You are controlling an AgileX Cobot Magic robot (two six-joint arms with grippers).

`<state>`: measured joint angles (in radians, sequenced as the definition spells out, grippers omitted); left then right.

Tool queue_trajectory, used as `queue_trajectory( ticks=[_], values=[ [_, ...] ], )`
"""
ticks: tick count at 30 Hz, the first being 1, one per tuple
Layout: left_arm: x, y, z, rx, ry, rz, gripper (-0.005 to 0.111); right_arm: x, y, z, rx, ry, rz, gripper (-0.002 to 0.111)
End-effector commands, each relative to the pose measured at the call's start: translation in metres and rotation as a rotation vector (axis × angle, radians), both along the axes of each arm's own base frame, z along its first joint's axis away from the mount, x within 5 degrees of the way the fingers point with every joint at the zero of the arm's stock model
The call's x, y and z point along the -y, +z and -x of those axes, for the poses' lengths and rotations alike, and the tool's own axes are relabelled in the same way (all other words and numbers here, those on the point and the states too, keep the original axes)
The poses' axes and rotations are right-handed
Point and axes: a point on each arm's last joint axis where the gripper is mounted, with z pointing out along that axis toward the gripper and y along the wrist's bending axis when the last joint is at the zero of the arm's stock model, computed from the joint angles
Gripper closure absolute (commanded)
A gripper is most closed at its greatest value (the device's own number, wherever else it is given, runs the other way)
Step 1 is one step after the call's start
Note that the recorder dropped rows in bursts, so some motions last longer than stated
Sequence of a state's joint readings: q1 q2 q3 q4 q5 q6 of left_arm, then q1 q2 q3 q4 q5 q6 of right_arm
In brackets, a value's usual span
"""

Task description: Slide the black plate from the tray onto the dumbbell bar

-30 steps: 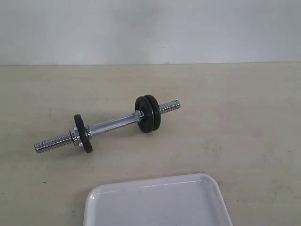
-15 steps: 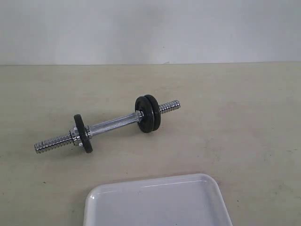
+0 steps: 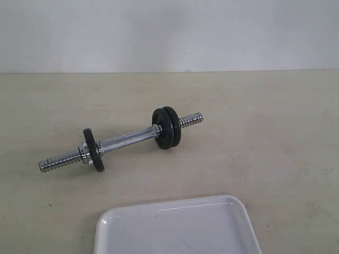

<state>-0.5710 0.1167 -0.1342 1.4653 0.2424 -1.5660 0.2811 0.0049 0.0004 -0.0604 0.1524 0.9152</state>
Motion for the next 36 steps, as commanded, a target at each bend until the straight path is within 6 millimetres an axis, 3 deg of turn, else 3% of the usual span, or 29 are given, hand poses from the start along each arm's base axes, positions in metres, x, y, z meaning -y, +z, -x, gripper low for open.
queue_trajectory(
  ticks=[1, 7, 12, 17, 26, 36],
  values=[
    [-0.001, -0.001, 0.001, 0.003, 0.003, 0.001, 0.102, 0.000, 0.001, 0.000, 0.025, 0.001, 0.030, 0.107],
    [-0.001, -0.001, 0.001, 0.003, 0.003, 0.001, 0.102, 0.000, 0.001, 0.000, 0.086, 0.021, 0.272, 0.107],
    [-0.001, -0.001, 0.001, 0.003, 0.003, 0.001, 0.102, -0.005, 0.000, 0.002, 0.253, 0.122, 0.820, 0.107],
    [-0.001, -0.001, 0.001, 0.003, 0.003, 0.001, 0.102, -0.010, -0.009, 0.005, 0.270, 0.241, 1.063, 0.107],
    [0.000, -0.001, 0.001, 0.004, -0.006, 0.000, 0.102, 0.004, -0.014, 0.002, 0.075, 0.090, 0.871, 0.107],
    [0.000, -0.001, 0.001, 0.004, -0.005, 0.000, 0.102, 0.007, -0.015, 0.001, 0.075, 0.078, 0.946, 0.107]
  ],
)
